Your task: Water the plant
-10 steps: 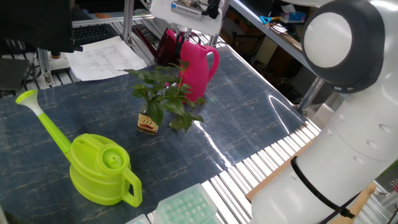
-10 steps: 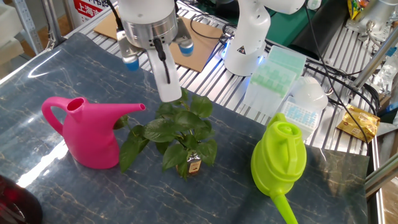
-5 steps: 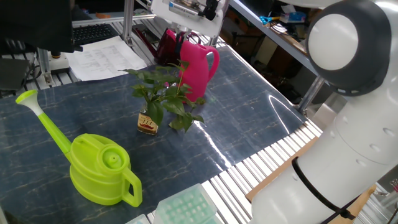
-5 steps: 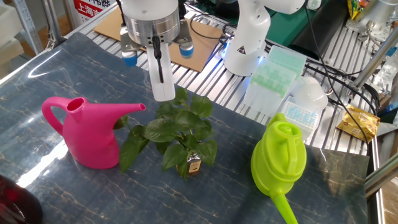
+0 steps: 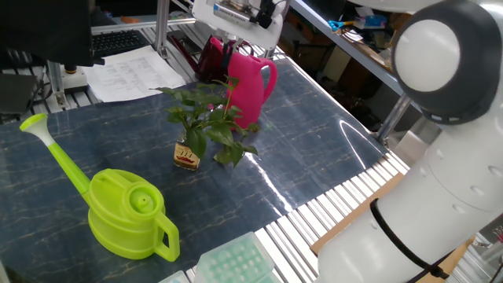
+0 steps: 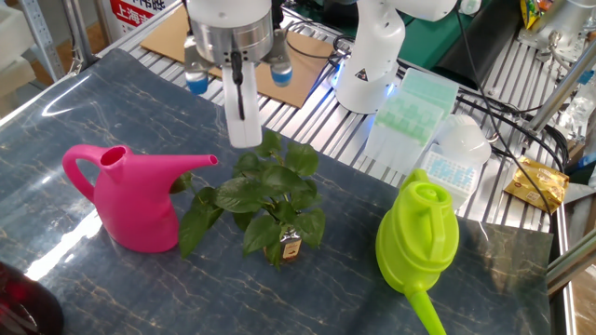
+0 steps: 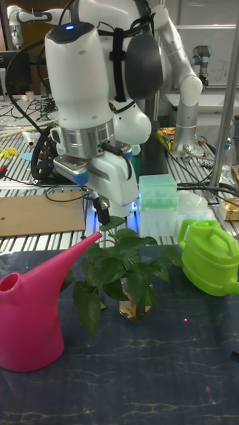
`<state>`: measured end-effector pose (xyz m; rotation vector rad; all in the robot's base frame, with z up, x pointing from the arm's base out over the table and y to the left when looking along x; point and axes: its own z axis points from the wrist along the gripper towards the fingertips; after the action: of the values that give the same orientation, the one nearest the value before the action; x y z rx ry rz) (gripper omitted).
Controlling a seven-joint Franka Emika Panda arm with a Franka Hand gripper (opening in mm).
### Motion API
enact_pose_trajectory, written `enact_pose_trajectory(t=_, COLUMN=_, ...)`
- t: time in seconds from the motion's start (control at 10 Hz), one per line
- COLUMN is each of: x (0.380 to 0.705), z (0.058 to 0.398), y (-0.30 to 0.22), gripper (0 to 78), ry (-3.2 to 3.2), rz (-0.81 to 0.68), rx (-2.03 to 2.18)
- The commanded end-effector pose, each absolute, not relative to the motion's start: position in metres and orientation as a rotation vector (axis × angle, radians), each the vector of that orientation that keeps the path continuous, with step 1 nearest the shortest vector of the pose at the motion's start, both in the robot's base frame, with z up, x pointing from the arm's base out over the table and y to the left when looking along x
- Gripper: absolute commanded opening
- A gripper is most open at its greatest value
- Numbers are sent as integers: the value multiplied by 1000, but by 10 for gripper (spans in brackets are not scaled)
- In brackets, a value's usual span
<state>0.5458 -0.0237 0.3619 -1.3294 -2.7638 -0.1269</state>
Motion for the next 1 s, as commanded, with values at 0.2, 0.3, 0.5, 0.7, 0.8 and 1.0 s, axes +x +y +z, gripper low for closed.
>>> enact_pose_trajectory(t=0.2, x=536, z=364, y=-39, gripper=0, ry=-2813, rz=-73, rx=-1313)
enact_pose_trajectory(t=0.3, x=536, z=364, y=-40, gripper=0, ry=-2816, rz=-68, rx=-1318)
enact_pose_trajectory(t=0.5, x=540, z=367, y=-50, gripper=0, ry=-2820, rz=-53, rx=-1323)
enact_pose_trajectory(t=0.7, x=545, z=372, y=-62, gripper=0, ry=-2812, rz=-75, rx=-1319)
enact_pose_trajectory(t=0.8, x=548, z=372, y=-68, gripper=0, ry=-2815, rz=-61, rx=-1323)
enact_pose_trajectory(t=1.0, x=555, z=371, y=-78, gripper=0, ry=-2823, rz=-52, rx=-1319)
